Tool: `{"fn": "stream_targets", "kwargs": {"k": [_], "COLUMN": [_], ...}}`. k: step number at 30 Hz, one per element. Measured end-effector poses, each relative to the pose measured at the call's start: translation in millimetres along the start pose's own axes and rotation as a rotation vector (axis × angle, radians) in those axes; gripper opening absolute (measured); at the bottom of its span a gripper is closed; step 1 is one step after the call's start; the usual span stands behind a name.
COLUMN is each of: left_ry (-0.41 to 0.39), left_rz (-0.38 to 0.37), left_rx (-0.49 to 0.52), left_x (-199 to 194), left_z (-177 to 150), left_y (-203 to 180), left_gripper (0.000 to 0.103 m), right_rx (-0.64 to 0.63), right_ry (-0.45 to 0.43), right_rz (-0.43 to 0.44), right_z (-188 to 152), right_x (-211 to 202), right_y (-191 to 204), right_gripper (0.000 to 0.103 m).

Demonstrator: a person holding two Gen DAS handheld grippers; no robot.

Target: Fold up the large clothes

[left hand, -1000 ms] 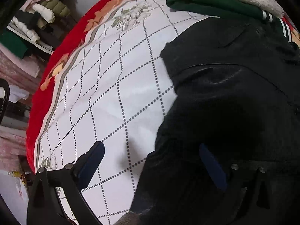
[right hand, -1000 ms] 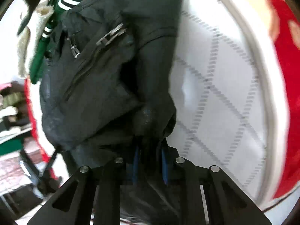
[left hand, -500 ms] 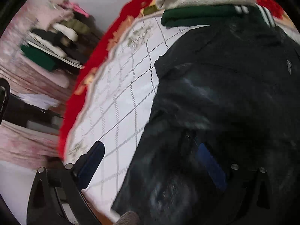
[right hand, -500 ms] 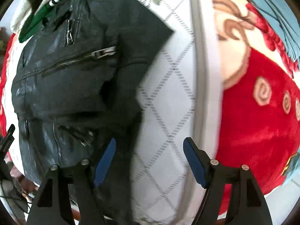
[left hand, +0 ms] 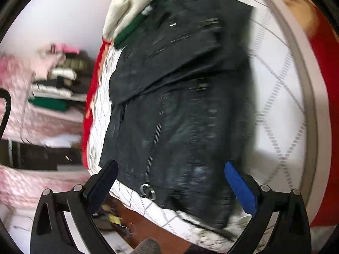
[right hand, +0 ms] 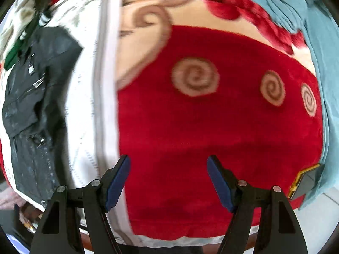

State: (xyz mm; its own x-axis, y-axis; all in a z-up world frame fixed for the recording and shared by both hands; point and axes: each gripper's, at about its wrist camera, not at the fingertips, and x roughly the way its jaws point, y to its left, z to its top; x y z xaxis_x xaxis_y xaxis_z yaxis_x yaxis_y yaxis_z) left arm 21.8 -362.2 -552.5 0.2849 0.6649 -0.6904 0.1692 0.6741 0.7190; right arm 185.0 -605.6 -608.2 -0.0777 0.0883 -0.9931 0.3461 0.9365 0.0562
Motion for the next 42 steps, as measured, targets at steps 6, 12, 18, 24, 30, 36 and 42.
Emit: {"fn": "stream_targets", "kwargs": {"k": [6,12,18,24,30,36,42], "left_ry": [0.138,0.154,0.143,0.117,0.083,0.079,0.077], "left_rz": [0.047,0.056,-0.126,-0.209,-0.301,-0.466,-0.640], "left_rx": [-0.007,-0.112,-0.226,-0.301,-0.301,-0.314,-0.412], "left_x": [56,87,97,88,83,82,97], "left_z": [8,22,26,23,20,16,1], "left_y": [-31,0,37,69,85,124,208], "left_gripper": [0.103,0.103,0.035,0.025,0.025,0.031,0.047], "right_rx": [0.006,-0.027,-0.055,-0.040,0.006,-0.027,-0.168], "right_ry": [0.010,-0.005,-0.043,0.085,0.138,0.056,-0.002], "right_rz": [0.002,0.053,0.421,0.785,0.836,0.770,0.618], "right_z": [14,43,82,99,96,83,71], "right_x": [10,22,37,85,107,23,-59], "right_y": [-16,11,66,127,182,207,285], "right_gripper": [0.076,0.076,0.076,0.089,0.027,0.016,0.016]}}
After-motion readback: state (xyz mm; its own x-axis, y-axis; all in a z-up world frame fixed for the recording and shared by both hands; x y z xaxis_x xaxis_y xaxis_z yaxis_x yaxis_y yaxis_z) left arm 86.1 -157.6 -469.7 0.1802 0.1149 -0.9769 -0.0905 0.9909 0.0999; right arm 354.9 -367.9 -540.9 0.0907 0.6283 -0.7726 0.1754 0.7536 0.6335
